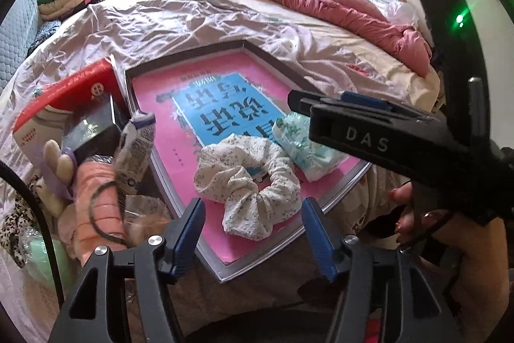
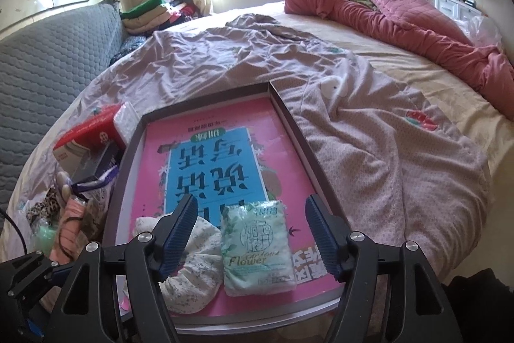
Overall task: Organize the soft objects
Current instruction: 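Move both open tools back over the pile of soft items, then grasp the mint-green mesh bag with the left tool while the right tool grasps the pink towel roll, then carry the green bag in the left tool while the right tool carries the pink roll over the tray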
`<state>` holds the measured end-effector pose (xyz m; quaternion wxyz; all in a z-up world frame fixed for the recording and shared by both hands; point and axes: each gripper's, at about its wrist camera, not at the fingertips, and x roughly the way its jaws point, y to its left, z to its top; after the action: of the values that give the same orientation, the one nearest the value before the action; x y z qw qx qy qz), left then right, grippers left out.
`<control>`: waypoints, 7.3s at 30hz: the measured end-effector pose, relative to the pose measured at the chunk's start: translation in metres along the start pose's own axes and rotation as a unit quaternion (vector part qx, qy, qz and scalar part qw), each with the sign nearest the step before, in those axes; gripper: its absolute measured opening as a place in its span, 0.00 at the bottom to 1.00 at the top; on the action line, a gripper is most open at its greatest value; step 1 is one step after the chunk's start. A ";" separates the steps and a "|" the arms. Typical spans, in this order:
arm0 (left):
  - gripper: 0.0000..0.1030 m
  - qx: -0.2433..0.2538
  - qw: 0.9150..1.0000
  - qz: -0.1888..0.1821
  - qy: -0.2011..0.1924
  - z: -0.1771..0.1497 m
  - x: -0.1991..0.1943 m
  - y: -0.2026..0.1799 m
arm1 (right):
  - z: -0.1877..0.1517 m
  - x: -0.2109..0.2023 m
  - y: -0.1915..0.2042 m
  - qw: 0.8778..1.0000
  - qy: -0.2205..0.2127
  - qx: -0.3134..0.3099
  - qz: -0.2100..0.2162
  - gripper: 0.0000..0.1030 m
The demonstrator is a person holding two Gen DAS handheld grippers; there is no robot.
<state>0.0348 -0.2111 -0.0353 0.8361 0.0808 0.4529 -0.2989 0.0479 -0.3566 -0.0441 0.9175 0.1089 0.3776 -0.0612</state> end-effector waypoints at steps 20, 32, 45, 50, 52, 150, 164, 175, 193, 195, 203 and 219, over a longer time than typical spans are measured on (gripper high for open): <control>0.67 -0.083 0.992 0.055 -0.079 0.012 -0.073 0.078 | 0.014 -0.033 0.032 0.997 -0.062 -0.048 -0.016 0.76; 0.67 -0.169 0.975 0.110 -0.091 -0.010 -0.108 0.174 | 0.018 -0.042 0.071 0.994 -0.068 -0.079 0.020 0.77; 0.68 -0.214 0.968 0.109 -0.069 -0.037 -0.110 0.220 | 0.015 -0.045 0.119 0.991 -0.054 -0.108 0.059 0.77; 0.67 -0.201 0.974 0.097 -0.045 -0.044 -0.097 0.207 | 0.011 -0.043 0.137 0.988 -0.043 -0.127 0.073 0.77; 0.67 -0.203 0.975 0.087 -0.034 -0.046 -0.090 0.202 | 0.009 -0.042 0.144 0.987 -0.036 -0.135 0.078 0.77; 0.39 -0.116 0.991 -0.019 -0.066 -0.011 -0.086 0.113 | 0.024 -0.041 0.116 0.990 -0.003 -0.056 0.132 0.39; 0.39 -0.070 0.995 -0.032 -0.061 0.021 -0.074 0.058 | 0.032 -0.057 0.062 0.993 -0.029 -0.017 0.111 0.39; 0.39 -0.055 0.996 -0.024 -0.061 0.039 -0.064 0.039 | 0.033 -0.065 0.021 0.995 -0.043 0.010 0.085 0.39; 0.39 -0.041 0.999 -0.034 -0.007 0.041 -0.002 0.018 | 0.026 -0.052 -0.012 0.997 -0.038 0.029 0.060 0.39; 0.39 -0.038 0.999 -0.031 -0.002 0.039 0.004 0.017 | 0.024 -0.050 -0.013 0.997 -0.035 0.029 0.057 0.39; 0.39 -0.037 0.998 -0.040 0.036 0.032 0.029 0.015 | 0.018 -0.037 -0.021 0.998 -0.024 0.032 0.039 0.39; 0.40 -0.018 0.998 -0.041 0.052 0.024 0.045 0.010 | 0.002 0.000 -0.026 1.000 0.003 0.021 0.016 0.39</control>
<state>0.0761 -0.2316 -0.0586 0.7995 0.0627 0.5044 -0.3201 0.0446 -0.3827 -0.0469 0.9146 0.1346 0.3775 -0.0542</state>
